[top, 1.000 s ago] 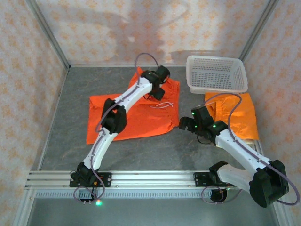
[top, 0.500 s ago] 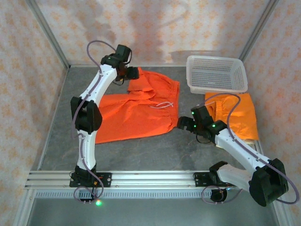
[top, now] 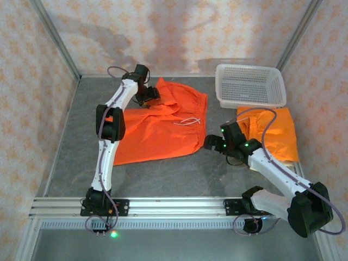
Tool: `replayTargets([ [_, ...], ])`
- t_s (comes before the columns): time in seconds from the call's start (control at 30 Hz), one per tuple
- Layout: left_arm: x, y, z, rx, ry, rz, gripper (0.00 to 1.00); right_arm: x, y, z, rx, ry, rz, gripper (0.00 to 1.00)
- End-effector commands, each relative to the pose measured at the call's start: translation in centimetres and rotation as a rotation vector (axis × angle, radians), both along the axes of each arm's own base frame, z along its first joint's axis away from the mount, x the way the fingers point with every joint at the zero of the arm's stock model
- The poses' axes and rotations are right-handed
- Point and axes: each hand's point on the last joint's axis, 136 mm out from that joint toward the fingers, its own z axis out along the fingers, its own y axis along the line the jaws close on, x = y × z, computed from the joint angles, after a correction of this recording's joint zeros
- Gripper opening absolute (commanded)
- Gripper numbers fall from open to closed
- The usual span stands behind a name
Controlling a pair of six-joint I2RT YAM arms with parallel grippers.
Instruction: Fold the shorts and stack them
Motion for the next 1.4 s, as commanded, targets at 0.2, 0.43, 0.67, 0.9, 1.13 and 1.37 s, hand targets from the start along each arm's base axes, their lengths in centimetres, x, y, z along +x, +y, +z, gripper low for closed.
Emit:
replayTargets([
  [0.2,1.3,0.2,1.5,0.007,-0.042,0.029,0.09,0.5,-0.2,0.3,-0.018,-0.004,0.001,0.99],
  [0.43,2.8,5.7,11.4,0.262,-0.260,0.052,0.00,0.4,-0.1,-0.2,-0.020,0.014,0.004,0.99],
  [0.67,3.6,14.0,16.9,0.494,-0.375,0.157,0.04,0.1,0.4,-0.3,-0.001,0.033,0.017,0.99],
  [0.9,4.9,19.7,16.0,0.326,-0.388,0.281,0.12,-0.4,2.4,-0.8,0.073,0.052,0.053,0.99],
  [1.13,4.5,15.5,10.4,0.170,-0.276,0.100,0.17,2.0,7.0,0.1,0.058,0.033,0.159,0.99],
  [1.37,2.7,16.0,12.1,0.234,-0.270,0.073,0.25,7.9,12.9,2.5,0.039,-0.022,0.261,0.99],
])
